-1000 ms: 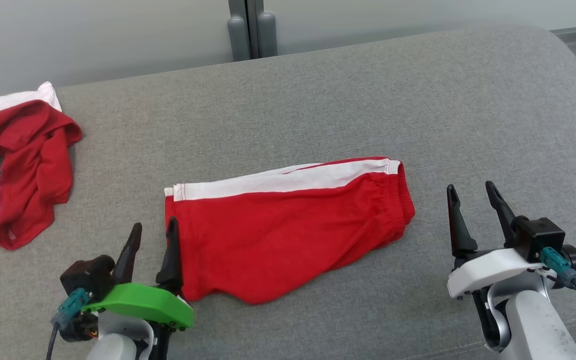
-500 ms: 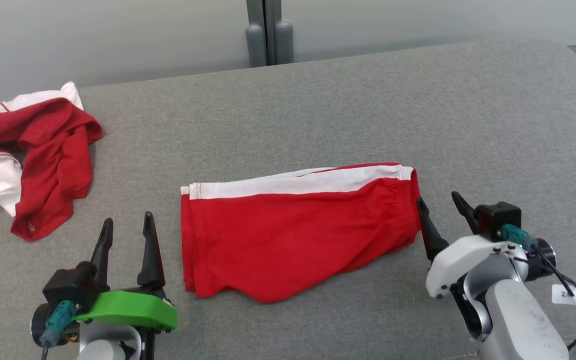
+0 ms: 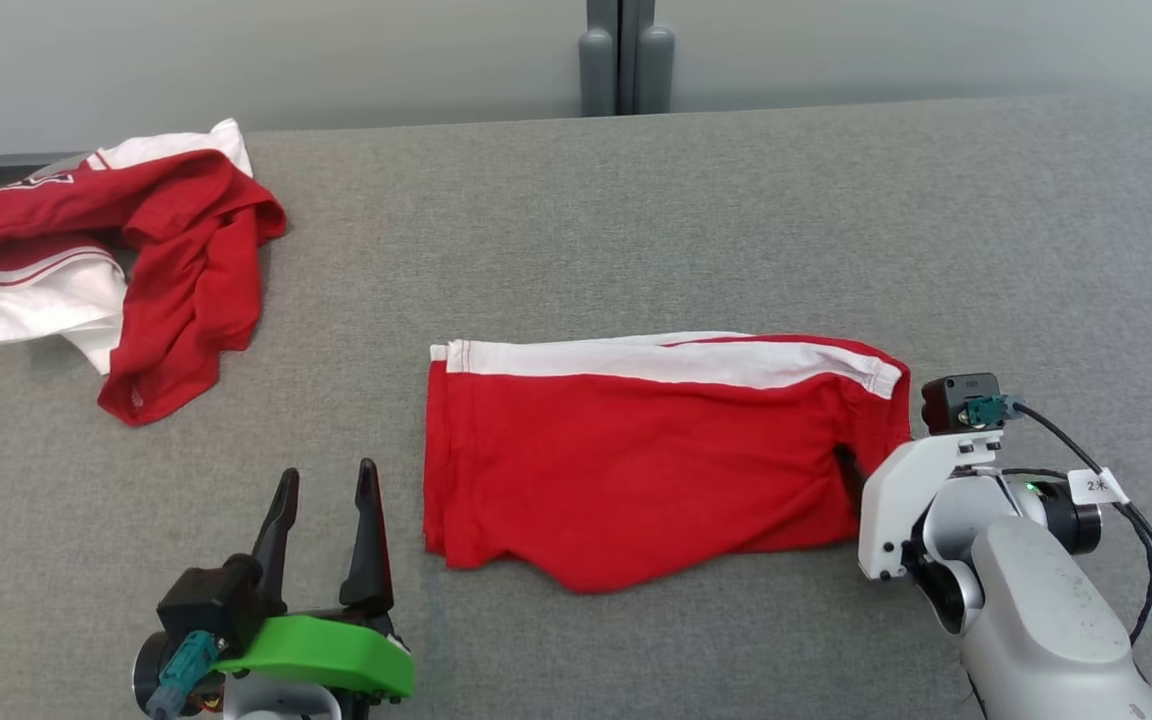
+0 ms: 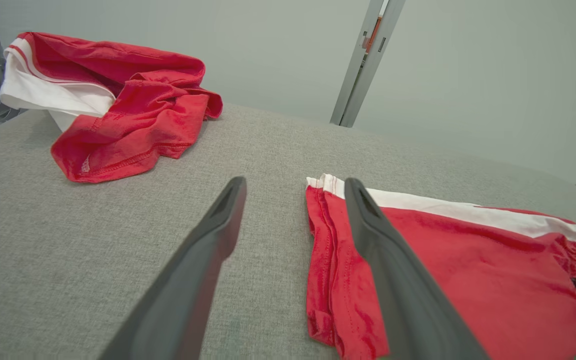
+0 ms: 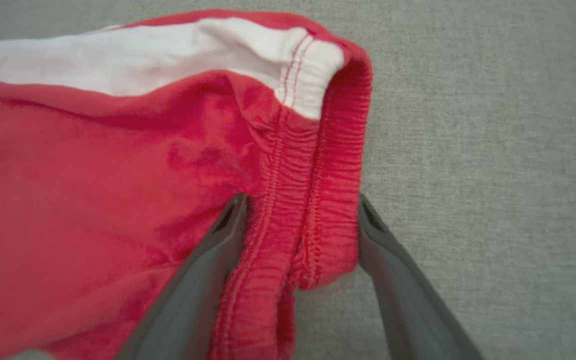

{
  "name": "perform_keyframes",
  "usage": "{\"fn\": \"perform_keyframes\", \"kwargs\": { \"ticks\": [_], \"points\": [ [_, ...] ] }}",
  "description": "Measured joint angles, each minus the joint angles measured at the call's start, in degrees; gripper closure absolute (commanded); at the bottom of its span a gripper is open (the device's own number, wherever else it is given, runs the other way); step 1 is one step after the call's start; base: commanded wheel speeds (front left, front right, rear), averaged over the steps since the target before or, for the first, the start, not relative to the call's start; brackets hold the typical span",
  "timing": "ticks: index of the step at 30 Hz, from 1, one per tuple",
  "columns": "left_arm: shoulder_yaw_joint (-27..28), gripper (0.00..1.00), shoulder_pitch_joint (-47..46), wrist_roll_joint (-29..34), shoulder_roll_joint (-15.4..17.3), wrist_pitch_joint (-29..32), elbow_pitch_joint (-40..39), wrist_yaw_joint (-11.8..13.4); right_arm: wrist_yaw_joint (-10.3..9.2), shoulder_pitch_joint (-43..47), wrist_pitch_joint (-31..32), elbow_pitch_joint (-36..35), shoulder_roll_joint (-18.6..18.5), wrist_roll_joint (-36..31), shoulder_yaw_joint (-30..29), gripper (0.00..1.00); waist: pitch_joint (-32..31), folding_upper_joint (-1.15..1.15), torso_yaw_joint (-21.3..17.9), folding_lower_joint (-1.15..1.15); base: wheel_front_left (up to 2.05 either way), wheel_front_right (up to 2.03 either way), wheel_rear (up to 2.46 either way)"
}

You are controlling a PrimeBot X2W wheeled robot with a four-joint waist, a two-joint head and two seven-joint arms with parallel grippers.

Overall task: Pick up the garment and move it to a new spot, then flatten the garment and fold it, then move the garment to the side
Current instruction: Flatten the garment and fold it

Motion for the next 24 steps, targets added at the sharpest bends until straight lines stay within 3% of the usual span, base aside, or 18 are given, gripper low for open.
{"fn": "perform_keyframes", "kwargs": {
  "ticks": [4, 5, 6, 7, 12, 17, 24],
  "points": [
    [0.25, 0.00, -0.01, 0.51, -0.58, 0.00, 0.40, -0.59, -0.01, -1.88, 1.20, 3.04, -0.75, 1.92, 1.41, 0.00, 0.14, 0.00, 1.67, 0.00, 0.00, 0.00, 0.00],
    [0.36, 0.00, -0.01, 0.74, -0.79, 0.00, 0.45, -0.68, -0.01, -2.36, 1.21, 3.69, -0.92, 2.35, 1.76, 0.14, 0.16, 0.00, 2.05, 0.00, 0.00, 0.00, 0.00],
    [0.44, 0.00, -0.01, 0.81, -0.93, 0.00, 0.48, -0.70, -0.01, -2.65, 1.21, 4.17, -1.05, 2.56, 2.04, 0.43, 0.16, 0.00, 2.27, 0.00, 0.00, 0.00, 0.00],
    [0.53, 0.00, -0.01, 0.85, -1.07, 0.00, 0.51, -0.76, -0.01, -2.99, 1.20, 4.58, -1.18, 2.88, 2.36, 0.58, 0.16, 0.00, 2.43, 0.00, 0.00, 0.00, 0.00],
    [1.08, 0.00, -0.01, 1.70, -1.63, 0.00, 0.55, -1.29, -0.01, -4.87, 0.85, 6.77, -1.41, 5.67, 4.38, 1.00, 0.21, 0.00, 2.31, 0.00, 0.00, 0.00, 0.00],
    [1.63, 0.00, -0.09, 2.40, -1.75, -0.01, 0.60, -1.71, 0.03, -6.12, 0.46, 7.88, -3.01, 8.92, 5.92, 1.00, 0.16, 0.00, 0.95, 0.00, 0.00, 0.00, 0.00],
    [2.02, 0.00, -0.13, 2.97, -1.92, -0.01, 0.57, -2.02, 0.02, -6.46, -0.13, 7.65, -9.23, 12.54, 6.15, 1.00, -0.04, 0.00, -2.00, 0.00, 0.00, 0.00, 0.00]
  ]
}}
